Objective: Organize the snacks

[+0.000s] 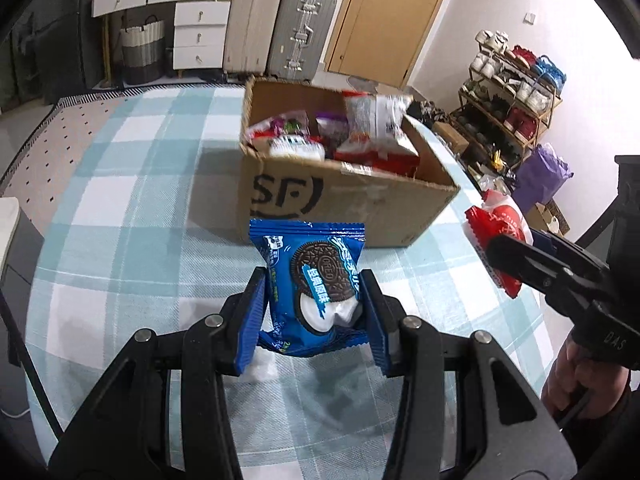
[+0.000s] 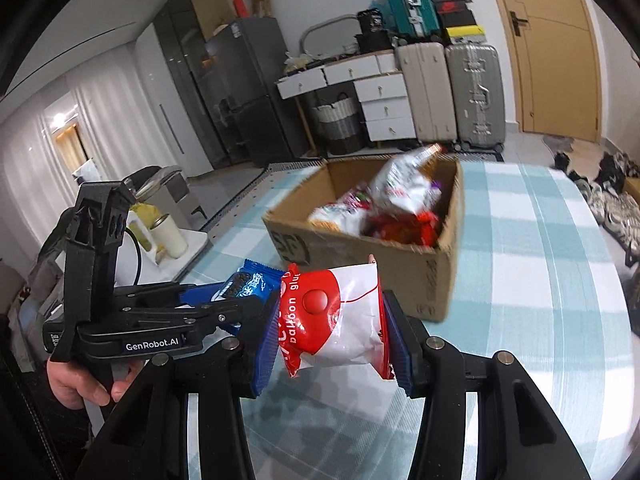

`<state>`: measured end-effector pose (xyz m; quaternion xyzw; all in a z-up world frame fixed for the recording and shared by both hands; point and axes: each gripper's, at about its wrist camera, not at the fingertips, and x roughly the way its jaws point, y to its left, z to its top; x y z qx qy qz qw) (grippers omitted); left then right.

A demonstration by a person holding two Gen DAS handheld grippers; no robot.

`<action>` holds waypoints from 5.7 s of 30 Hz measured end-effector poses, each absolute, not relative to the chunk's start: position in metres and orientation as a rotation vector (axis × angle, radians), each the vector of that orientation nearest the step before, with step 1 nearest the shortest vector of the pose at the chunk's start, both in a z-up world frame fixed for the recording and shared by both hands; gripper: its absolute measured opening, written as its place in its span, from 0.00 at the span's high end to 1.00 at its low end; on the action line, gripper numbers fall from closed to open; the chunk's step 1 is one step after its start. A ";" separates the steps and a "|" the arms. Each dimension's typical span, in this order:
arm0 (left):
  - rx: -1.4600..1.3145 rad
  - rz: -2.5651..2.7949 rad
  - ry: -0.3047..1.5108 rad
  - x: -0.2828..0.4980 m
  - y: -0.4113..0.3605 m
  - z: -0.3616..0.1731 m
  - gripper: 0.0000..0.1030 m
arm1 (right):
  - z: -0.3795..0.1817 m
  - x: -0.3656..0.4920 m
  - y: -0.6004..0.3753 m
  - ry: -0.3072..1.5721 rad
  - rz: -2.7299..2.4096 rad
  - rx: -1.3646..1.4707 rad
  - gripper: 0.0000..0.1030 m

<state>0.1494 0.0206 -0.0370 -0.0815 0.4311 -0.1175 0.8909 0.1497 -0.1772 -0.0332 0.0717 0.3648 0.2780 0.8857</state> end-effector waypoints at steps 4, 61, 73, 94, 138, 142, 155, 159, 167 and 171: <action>-0.187 -0.242 0.876 0.151 0.029 -0.021 0.59 | -0.019 0.156 -0.169 0.740 0.604 0.124 0.53; -0.115 -0.372 0.966 0.338 0.005 -0.009 0.31 | -0.005 0.331 -0.144 0.707 0.602 0.055 0.39; -0.081 -0.322 0.933 0.306 0.008 0.010 0.29 | 0.016 0.299 -0.161 0.661 0.575 0.057 0.38; -0.011 -0.113 0.684 0.207 0.026 0.087 0.08 | 0.079 0.206 -0.184 0.484 0.532 0.043 0.20; -0.033 0.104 0.352 0.052 0.084 0.038 0.01 | 0.043 0.044 -0.247 0.232 0.399 0.004 0.12; -0.042 0.090 0.339 0.047 0.086 0.026 0.01 | 0.032 0.046 -0.248 0.239 0.387 0.015 0.12; -0.030 0.066 0.360 0.052 0.078 -0.022 0.01 | -0.015 0.045 -0.254 0.269 0.336 0.031 0.12; -0.011 0.069 0.373 0.058 0.075 -0.037 0.01 | -0.028 0.047 -0.256 0.274 0.309 0.030 0.12; -0.022 0.061 0.383 0.064 0.075 -0.053 0.01 | -0.054 0.057 -0.264 0.302 0.255 0.036 0.12; -0.022 0.039 0.383 0.067 0.074 -0.055 0.01 | -0.056 0.060 -0.261 0.313 0.261 0.022 0.12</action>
